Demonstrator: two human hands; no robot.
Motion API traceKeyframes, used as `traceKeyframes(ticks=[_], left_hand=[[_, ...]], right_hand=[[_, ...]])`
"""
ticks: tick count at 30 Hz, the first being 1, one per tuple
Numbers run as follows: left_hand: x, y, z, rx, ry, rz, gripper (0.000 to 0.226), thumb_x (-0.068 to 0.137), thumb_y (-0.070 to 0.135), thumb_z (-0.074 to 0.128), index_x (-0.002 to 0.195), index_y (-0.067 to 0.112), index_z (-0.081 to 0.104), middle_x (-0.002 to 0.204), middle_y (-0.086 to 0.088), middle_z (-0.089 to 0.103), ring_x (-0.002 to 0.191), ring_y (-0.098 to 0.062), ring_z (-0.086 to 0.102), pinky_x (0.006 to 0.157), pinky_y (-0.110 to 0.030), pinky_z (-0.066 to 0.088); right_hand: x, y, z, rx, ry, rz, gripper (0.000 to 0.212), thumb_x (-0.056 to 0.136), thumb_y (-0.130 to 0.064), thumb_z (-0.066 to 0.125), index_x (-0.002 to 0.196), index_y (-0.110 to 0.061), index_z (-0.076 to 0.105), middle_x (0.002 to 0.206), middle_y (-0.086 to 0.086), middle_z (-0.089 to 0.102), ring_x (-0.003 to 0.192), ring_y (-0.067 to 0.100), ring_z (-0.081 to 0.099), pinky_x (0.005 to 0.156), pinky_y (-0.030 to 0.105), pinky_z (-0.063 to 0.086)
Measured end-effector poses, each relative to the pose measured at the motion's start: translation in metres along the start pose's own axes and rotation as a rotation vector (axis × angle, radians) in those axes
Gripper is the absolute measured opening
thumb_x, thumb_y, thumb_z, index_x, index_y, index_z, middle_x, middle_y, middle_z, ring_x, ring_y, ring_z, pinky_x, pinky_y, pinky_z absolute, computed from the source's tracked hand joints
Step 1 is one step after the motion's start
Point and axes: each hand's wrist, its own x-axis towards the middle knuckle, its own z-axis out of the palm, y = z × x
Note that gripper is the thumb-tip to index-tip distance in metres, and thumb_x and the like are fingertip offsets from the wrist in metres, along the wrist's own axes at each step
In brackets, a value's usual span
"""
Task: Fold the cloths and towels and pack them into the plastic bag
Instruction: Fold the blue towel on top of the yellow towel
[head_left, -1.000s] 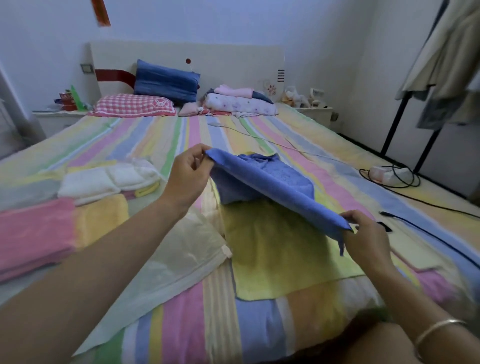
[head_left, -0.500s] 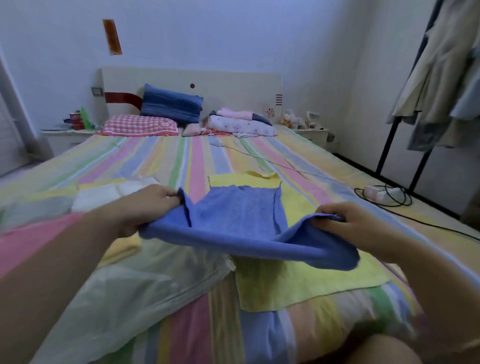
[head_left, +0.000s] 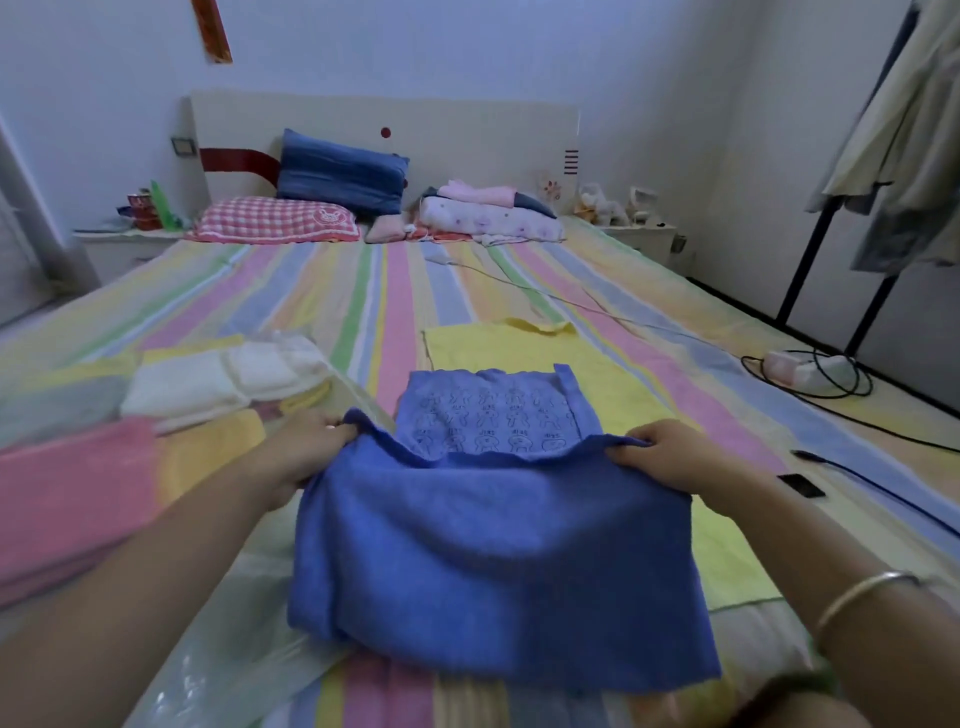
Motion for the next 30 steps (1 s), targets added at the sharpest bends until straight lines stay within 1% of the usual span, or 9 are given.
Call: traceKeyframes(ticks=[4,8,13,15,17,20,24,28,30], left_hand=[[0.047,0.007,0.023,-0.289,0.118,0.035,0.022,0.096,0.019,0.053,0.094,0.002,0.067,0.094,-0.015,0.07,0.076,-0.022,0.063,0.068,-0.03,0.048],[0.102,0.02,0.037,-0.191,0.315,0.125,0.029,0.097,0.024,0.049,0.089,0.0,0.063,0.074,-0.009,0.059,0.062,-0.019,0.05,0.054,-0.029,0.036],[0.177,0.023,0.045,-0.111,0.403,0.137,0.034,0.097,0.031,0.047,0.086,0.002,0.062,0.075,-0.011,0.058,0.066,-0.026,0.051,0.059,-0.033,0.036],[0.201,0.019,0.052,-0.04,0.428,0.129,0.031,0.096,0.028,0.047,0.082,0.005,0.062,0.074,-0.01,0.058,0.068,-0.027,0.051,0.06,-0.034,0.036],[0.219,0.013,0.06,-0.016,0.412,0.139,0.028,0.095,0.024,0.047,0.081,0.005,0.062,0.076,-0.011,0.059,0.069,-0.027,0.052,0.062,-0.034,0.038],[0.24,0.0,0.069,-0.004,0.389,0.147,0.028,0.092,0.027,0.048,0.081,0.006,0.062,0.077,-0.017,0.061,0.068,-0.026,0.054,0.063,-0.035,0.041],[0.258,-0.008,0.08,0.082,0.327,0.177,0.026,0.091,0.03,0.05,0.077,0.013,0.064,0.077,-0.014,0.067,0.073,-0.033,0.064,0.068,-0.047,0.052],[0.264,-0.011,0.091,0.304,0.228,0.119,0.027,0.094,0.022,0.051,0.078,0.007,0.068,0.081,-0.01,0.067,0.08,-0.031,0.063,0.067,-0.037,0.048],[0.265,-0.014,0.092,0.334,0.214,0.054,0.032,0.091,0.018,0.054,0.059,0.013,0.054,0.064,-0.005,0.055,0.063,-0.028,0.052,0.055,-0.033,0.033]], right_hand=[[0.053,0.006,0.013,0.095,0.2,-0.049,0.031,0.093,-0.034,0.058,0.073,-0.011,0.063,0.066,0.003,0.058,0.06,0.02,0.052,0.053,0.027,0.034],[0.118,0.008,0.021,0.153,0.345,-0.108,0.031,0.096,-0.03,0.05,0.072,-0.01,0.052,0.066,0.001,0.054,0.065,0.022,0.048,0.058,0.033,0.034],[0.193,-0.009,0.032,0.088,0.312,-0.227,0.025,0.099,-0.023,0.042,0.076,-0.014,0.044,0.078,0.001,0.054,0.075,0.024,0.05,0.064,0.035,0.035],[0.221,-0.004,0.049,-0.057,0.213,-0.257,0.018,0.099,-0.022,0.038,0.086,-0.013,0.046,0.089,0.003,0.058,0.082,0.028,0.053,0.065,0.036,0.038],[0.236,0.009,0.063,-0.353,0.123,-0.273,0.013,0.099,-0.02,0.034,0.095,-0.013,0.044,0.098,0.004,0.058,0.083,0.031,0.054,0.059,0.035,0.033],[0.241,0.029,0.055,-0.736,0.243,-0.248,0.02,0.097,-0.014,0.033,0.108,-0.013,0.049,0.109,0.004,0.064,0.096,0.029,0.061,0.064,0.032,0.03],[0.255,0.045,0.025,-1.044,0.405,-0.144,0.022,0.099,-0.022,0.037,0.11,-0.015,0.054,0.101,0.001,0.066,0.097,0.023,0.06,0.07,0.034,0.033],[0.276,0.042,0.013,-0.751,0.413,-0.101,0.04,0.093,-0.052,0.048,0.079,-0.018,0.062,0.086,0.0,0.061,0.092,0.024,0.057,0.058,0.029,0.032],[0.285,0.045,0.009,-0.572,0.367,-0.002,0.048,0.084,-0.062,0.056,0.067,-0.017,0.055,0.075,0.0,0.058,0.077,0.024,0.058,0.051,0.028,0.031]])
